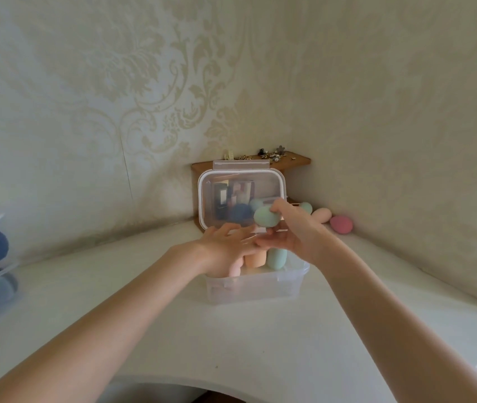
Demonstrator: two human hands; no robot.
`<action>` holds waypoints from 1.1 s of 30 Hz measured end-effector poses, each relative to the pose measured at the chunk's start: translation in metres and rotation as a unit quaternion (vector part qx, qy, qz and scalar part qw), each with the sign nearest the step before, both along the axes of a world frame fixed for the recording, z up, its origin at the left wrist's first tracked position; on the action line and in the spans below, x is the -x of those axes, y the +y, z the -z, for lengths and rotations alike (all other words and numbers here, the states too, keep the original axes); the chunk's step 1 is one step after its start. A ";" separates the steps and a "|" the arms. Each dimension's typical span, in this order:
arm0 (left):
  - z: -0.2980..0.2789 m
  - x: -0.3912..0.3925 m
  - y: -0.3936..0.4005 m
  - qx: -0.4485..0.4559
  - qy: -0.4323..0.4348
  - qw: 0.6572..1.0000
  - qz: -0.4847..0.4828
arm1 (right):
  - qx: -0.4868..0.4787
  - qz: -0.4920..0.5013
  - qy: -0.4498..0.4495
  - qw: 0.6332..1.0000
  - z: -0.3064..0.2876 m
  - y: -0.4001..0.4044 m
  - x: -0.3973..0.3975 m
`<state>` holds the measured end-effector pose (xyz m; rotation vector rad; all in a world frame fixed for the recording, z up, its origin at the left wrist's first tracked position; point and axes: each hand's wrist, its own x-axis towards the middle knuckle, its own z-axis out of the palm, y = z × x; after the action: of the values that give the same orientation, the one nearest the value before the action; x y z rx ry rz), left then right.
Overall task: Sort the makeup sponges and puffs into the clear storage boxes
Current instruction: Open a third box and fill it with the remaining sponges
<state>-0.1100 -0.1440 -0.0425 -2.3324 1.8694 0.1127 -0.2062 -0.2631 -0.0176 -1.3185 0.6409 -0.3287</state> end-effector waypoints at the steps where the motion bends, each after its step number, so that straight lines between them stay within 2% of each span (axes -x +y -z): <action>1: -0.001 0.000 0.000 -0.001 0.004 1.000 -0.001 | -0.025 0.010 -0.017 1.000 0.001 0.002 -0.003; 3: -0.002 -0.001 0.001 0.012 0.021 1.000 0.009 | -0.028 0.010 -0.020 0.999 0.005 0.007 -0.009; 6: 0.001 -0.005 0.001 0.097 0.064 0.992 0.041 | 0.008 0.005 0.001 1.000 0.013 0.009 -0.012; 8: 0.004 -0.008 0.003 0.131 0.053 0.989 0.033 | 0.007 0.004 -0.003 1.000 0.016 0.006 -0.013; 11: 0.003 -0.007 0.010 0.127 -0.021 0.991 -0.040 | 0.016 -0.009 -0.005 1.000 0.021 0.002 -0.012; 14: -0.001 -0.001 0.014 0.125 -0.016 0.986 -0.109 | 0.062 -0.021 -0.001 0.998 0.023 0.004 -0.013; 17: 0.002 -0.004 0.011 0.116 -0.036 0.987 -0.108 | 0.105 -0.046 -0.010 0.993 0.024 0.006 -0.013; 27: 0.005 -0.012 0.018 0.158 0.008 0.982 -0.102 | 0.154 -0.054 0.017 0.986 0.031 0.004 -0.017; 30: 0.002 -0.009 0.018 0.148 0.017 0.982 -0.112 | 0.232 -0.067 0.056 0.969 0.030 0.010 -0.016; 33: -0.001 -0.004 0.016 0.149 0.018 0.982 -0.116 | 0.364 -0.115 0.074 0.921 0.028 0.016 -0.015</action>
<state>-0.1056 -0.1283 -0.0417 -2.7608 1.7253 -0.1093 -0.1914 -0.2467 -0.0458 -2.1306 0.4916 -0.2849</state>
